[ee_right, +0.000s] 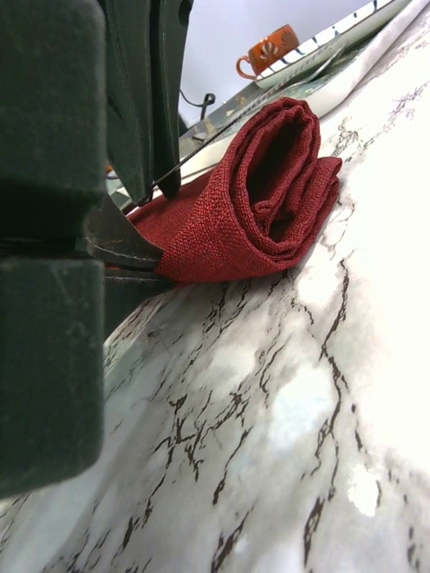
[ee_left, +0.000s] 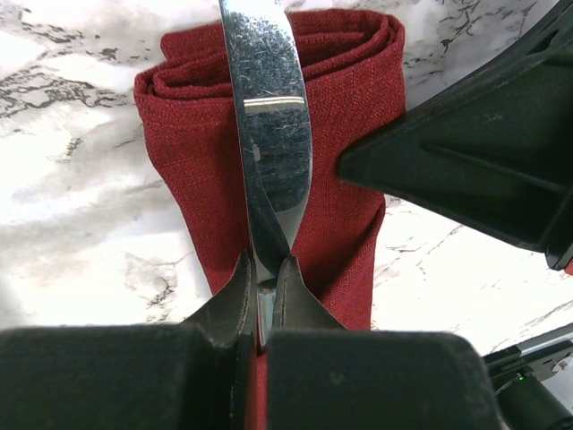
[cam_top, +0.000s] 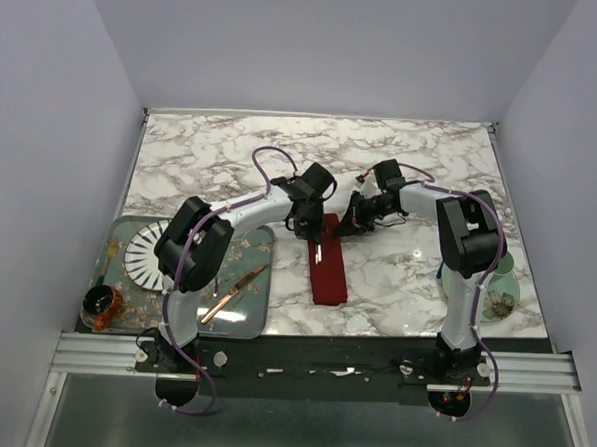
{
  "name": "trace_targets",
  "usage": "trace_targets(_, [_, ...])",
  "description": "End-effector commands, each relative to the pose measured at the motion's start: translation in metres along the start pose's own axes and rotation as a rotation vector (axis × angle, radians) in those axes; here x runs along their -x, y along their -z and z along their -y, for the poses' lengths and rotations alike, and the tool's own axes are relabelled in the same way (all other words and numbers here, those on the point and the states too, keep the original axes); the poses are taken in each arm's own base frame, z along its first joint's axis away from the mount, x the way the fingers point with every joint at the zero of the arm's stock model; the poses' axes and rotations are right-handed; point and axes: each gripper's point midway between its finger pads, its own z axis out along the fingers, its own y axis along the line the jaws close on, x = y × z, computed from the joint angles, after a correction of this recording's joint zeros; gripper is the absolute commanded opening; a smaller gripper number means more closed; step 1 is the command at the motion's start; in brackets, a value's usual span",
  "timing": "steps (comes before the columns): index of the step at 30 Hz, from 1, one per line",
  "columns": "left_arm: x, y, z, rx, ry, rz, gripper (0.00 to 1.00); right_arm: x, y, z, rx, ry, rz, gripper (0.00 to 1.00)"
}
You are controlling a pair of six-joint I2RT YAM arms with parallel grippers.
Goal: Fold the napkin into a case and place the utensils inside
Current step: Insert the knife into the folded napkin.
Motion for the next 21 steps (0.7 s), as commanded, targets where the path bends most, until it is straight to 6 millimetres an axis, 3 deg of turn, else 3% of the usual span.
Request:
trace_targets(1, [-0.014, 0.008, 0.005, -0.026, 0.002, -0.038, 0.0, 0.014, 0.007, -0.006, -0.023, 0.041, 0.078, 0.0])
trace_targets(21, [-0.029, 0.011, 0.001, -0.029, -0.011, -0.065, 0.0, 0.017, 0.008, 0.0, -0.069, 0.039, 0.109, 0.01])
